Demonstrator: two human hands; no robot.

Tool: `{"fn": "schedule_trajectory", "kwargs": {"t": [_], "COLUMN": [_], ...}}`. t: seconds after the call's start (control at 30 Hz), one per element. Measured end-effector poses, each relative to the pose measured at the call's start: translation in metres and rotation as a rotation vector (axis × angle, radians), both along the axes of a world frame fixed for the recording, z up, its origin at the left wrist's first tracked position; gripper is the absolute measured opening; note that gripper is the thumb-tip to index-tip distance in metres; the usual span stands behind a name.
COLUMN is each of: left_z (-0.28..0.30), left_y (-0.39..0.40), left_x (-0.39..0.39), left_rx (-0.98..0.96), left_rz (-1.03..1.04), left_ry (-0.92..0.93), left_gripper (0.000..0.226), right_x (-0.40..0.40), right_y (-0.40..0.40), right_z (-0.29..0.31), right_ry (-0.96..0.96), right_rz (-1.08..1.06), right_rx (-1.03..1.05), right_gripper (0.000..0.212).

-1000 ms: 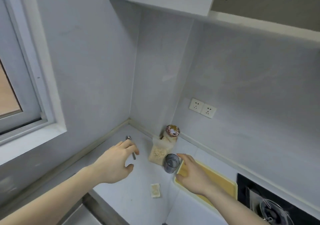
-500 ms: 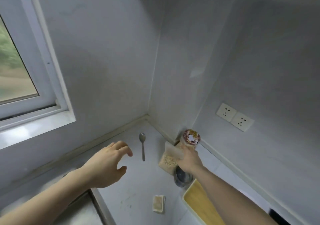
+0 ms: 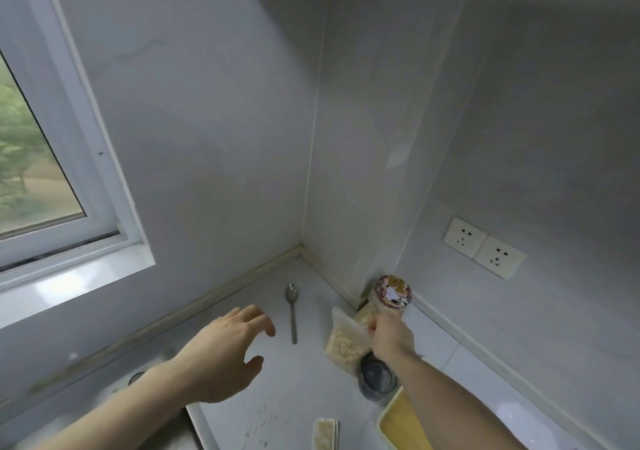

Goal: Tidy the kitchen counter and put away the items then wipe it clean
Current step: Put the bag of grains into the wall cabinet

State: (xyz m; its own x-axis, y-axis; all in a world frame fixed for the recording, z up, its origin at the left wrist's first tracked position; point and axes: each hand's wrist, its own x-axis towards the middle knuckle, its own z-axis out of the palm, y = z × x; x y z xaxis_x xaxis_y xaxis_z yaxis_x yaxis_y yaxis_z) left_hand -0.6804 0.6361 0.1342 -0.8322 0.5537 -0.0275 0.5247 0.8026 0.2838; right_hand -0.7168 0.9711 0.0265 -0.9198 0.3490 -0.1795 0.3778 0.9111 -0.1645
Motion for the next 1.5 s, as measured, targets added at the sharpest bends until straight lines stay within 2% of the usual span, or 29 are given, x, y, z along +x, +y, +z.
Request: {"fn": "schedule_trajectory", "kwargs": {"t": [0.27, 0.43, 0.63, 0.7, 0.83, 0.87, 1.2, 1.33, 1.5], "left_z": [0.016, 0.047, 0.117, 0.147, 0.210, 0.225, 0.350, 0.402, 0.463], "left_y": [-0.004, -0.009, -0.007, -0.004, 0.001, 0.002, 0.019, 0.025, 0.038], "left_x": [0.006, 0.005, -0.007, -0.007, 0.005, 0.010, 0.048, 0.054, 0.057], "left_rx": [0.009, 0.038, 0.250, 0.275, 0.321, 0.341, 0.425, 0.500, 0.523], "left_rz": [-0.056, -0.086, -0.112, -0.143, -0.219, -0.231, -0.254, -0.253, -0.265], "left_ry": [0.022, 0.112, 0.325, 0.389, 0.455, 0.475, 0.673, 0.716, 0.764], "left_gripper": [0.040, 0.046, 0.068, 0.061, 0.023, 0.019, 0.024, 0.027, 0.022], "right_x": [0.003, 0.021, 0.061, 0.080, 0.121, 0.131, 0.184, 0.191, 0.191], "right_y": [-0.046, -0.069, -0.089, -0.096, -0.103, -0.104, -0.102, -0.096, -0.082], "right_z": [0.049, 0.121, 0.222, 0.259, 0.325, 0.339, 0.452, 0.501, 0.558], "right_ry": [0.270, 0.430, 0.600, 0.673, 0.832, 0.864, 1.069, 1.223, 1.377], "right_rz": [0.084, 0.151, 0.281, 0.318, 0.352, 0.356, 0.348, 0.336, 0.264], "right_rx": [-0.202, -0.204, -0.189, -0.168, -0.139, -0.130, 0.012, 0.083, -0.014], "right_gripper": [0.017, 0.013, 0.009, 0.010, 0.008, 0.008, 0.010, 0.011, 0.010]}}
